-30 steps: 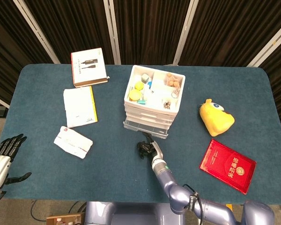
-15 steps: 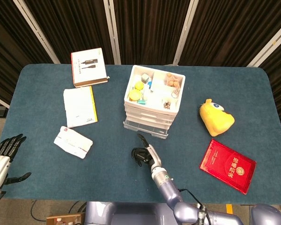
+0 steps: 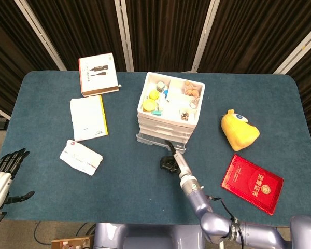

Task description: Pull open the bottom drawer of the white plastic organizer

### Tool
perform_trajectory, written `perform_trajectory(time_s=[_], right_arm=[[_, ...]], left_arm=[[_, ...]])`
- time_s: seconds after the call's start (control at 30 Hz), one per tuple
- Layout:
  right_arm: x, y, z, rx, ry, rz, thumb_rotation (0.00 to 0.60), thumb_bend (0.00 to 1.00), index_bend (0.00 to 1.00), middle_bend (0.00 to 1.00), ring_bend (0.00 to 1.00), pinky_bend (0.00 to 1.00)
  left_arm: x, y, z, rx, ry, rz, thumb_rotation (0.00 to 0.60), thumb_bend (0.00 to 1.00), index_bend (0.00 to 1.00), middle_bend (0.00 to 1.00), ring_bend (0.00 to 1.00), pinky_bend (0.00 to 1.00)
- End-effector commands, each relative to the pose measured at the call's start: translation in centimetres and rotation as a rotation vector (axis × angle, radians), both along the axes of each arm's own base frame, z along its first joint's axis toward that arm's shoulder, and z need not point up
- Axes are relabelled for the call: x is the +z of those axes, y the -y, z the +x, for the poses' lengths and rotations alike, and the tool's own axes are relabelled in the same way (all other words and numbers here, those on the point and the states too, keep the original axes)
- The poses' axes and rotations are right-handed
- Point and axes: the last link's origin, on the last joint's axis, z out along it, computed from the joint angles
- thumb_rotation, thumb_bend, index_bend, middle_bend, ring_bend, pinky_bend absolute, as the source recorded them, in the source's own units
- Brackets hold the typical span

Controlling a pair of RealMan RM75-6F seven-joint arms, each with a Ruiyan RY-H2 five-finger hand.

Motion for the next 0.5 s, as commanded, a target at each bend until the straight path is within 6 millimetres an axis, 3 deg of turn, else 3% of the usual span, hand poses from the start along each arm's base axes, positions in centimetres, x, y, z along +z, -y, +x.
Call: perform_trajectory(time_s=[0.03,0.17,0.33,0.5], right_arm=[[0.1,0.6,-0.9,-0.017,-0.041,-0.008,0.6,0.8,0.03,0.7,0.74,0.83],[-0.2,0.9,-1.9,-0.031,-0.074,0.011,0.6,0.81,0.11,0.71,0.75,0.83],[-0.4,1.0,-2.5,-0.044,-0.099,0.019,0.6,0.82,0.32,0.74,0.77,0.83],[-0.7,0.5,-2.5,-0.039,-0.099,0.039,0.6,0.83,0.35,0.74,0.78,0.83]], left_arm=[[0.0,0.0,0.0,-0.002,-0.003,0.001,0.6,0.01,0.0,0.0,0.0,0.0],[0.0,0.0,0.0,0.003,-0.002,0.002,0.6,0.01,0.0,0.0,0.0,0.0],[0.0,0.0,0.0,0.006,-0.002,0.0,0.6,0.01,0.0,0.0,0.0,0.0],[-0.1,0.0,-0.1,0.012,0.0,-0.003,0.6,0.01,0.0,0.0,0.0,0.0]])
